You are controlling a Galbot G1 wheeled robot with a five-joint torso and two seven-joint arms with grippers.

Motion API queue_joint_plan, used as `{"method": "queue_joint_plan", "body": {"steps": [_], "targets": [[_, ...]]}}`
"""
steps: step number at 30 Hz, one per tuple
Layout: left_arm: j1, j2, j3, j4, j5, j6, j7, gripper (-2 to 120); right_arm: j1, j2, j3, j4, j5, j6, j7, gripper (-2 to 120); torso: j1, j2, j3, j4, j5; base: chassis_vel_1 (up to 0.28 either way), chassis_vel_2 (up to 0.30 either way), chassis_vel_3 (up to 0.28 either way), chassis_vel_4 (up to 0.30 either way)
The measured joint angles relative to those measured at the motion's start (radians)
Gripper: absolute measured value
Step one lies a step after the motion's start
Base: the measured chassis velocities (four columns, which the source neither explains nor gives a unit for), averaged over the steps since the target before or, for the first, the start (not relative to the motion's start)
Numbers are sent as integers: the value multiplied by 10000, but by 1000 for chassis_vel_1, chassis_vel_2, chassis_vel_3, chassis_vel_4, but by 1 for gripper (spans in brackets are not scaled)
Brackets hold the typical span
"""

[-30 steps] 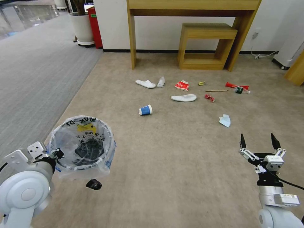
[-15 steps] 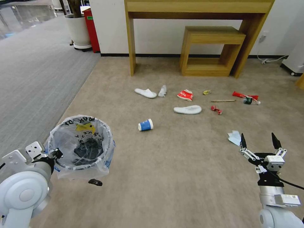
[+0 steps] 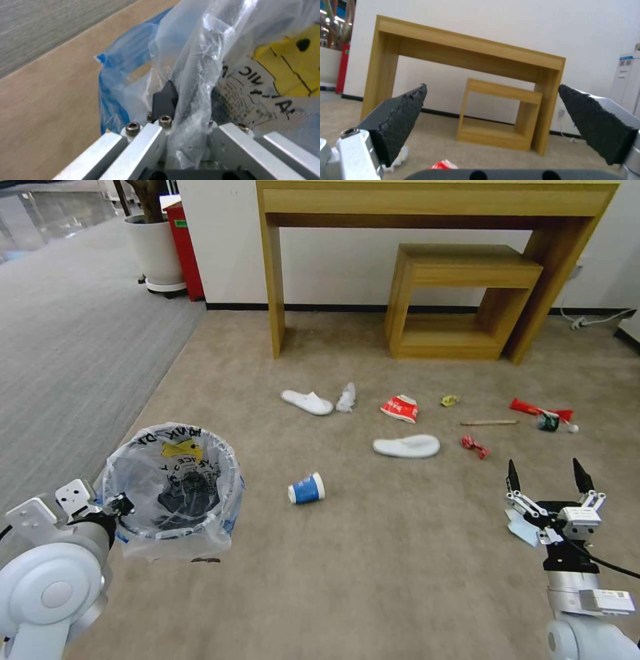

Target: Pick up the trash bin and place the garbage on the floor into it.

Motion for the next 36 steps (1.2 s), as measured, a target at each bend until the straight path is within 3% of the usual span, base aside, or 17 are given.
{"method": "queue_joint_plan", "body": {"steps": [16, 36], "targets": [[101, 31, -20, -96, 6, 1, 4, 0, -38, -34, -79, 35, -1, 61, 223, 100, 3, -1, 2, 1, 0, -289, 292, 298, -288], [104, 35, -64, -132, 19, 1, 2, 0, -61, -486, -563, -147, 115, -3, -20, 100, 0, 0, -1, -1, 1, -22, 27, 21, -21]]}}
